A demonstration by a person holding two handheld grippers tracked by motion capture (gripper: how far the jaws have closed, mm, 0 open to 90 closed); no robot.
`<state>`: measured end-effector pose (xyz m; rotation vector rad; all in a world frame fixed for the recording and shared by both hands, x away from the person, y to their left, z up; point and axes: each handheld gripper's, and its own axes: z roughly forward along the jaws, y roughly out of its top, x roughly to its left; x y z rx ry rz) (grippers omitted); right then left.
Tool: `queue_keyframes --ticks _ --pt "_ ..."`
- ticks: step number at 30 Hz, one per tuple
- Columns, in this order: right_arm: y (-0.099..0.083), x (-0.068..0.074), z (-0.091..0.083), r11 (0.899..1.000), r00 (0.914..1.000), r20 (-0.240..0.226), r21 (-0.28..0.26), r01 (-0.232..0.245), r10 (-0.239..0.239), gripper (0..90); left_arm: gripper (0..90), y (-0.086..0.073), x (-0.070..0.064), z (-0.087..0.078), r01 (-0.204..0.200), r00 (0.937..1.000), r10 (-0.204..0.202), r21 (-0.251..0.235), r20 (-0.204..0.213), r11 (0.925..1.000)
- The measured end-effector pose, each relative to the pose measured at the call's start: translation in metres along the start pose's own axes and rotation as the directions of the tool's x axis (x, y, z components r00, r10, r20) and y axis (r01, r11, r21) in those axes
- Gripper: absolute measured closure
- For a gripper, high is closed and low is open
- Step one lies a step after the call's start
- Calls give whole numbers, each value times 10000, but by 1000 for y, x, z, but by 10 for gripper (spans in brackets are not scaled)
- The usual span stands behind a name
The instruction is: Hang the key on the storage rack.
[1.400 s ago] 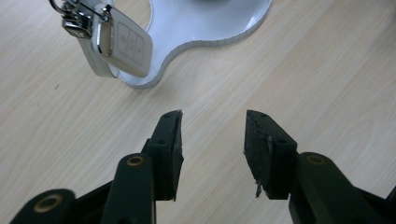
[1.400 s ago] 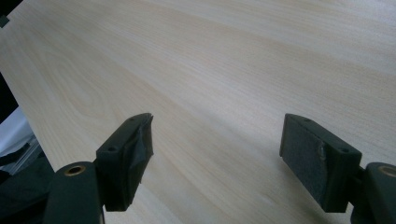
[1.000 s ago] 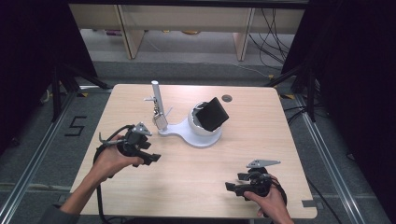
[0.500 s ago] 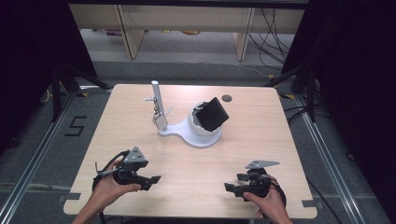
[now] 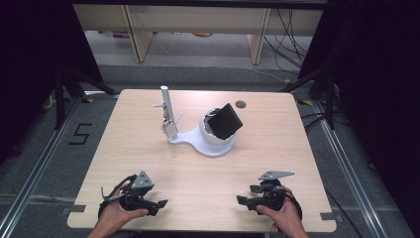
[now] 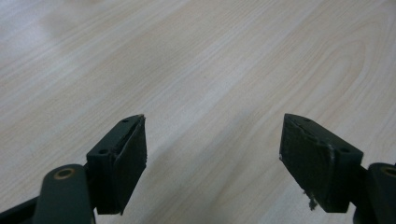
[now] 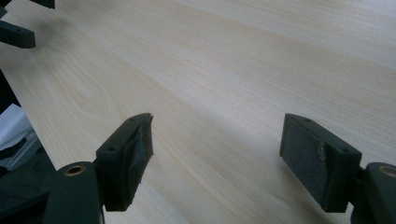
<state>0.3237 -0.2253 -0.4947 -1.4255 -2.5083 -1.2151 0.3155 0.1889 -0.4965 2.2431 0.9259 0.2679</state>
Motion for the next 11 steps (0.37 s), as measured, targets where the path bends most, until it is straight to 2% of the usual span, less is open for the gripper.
queue_keyframes --ticks 1,2,3,4,7,8,11 --pt "0 0 0 10000 10000 -24 3 70 -70 262 228 -1 0 0 99 9999 -99 -1 46 10000" --pt "0 0 0 10000 10000 -4 -10 12 -12 262 228 -2 1 -1 12 10000 -12 58 51 10000" --pt "0 -1 0 9999 9999 17 -57 144 -144 262 227 -2 1 -2 66 10000 -66 -9 17 10000" --pt "0 0 0 10000 10000 -5 -37 30 -30 262 227 -3 1 -2 91 10000 -91 -7 -19 10000" --pt "0 0 0 9999 9999 -20 -38 161 -161 262 216 -4 2 -2 98 9999 -99 -90 -94 9999" --pt "0 0 0 9999 9999 -6 -36 161 -161 262 215 -6 2 -3 192 9998 -192 -63 3 9998" --pt "1 0 0 9999 9999 -43 -36 156 -156 262 214 -7 2 -2 142 9999 -142 -28 -5 9999"
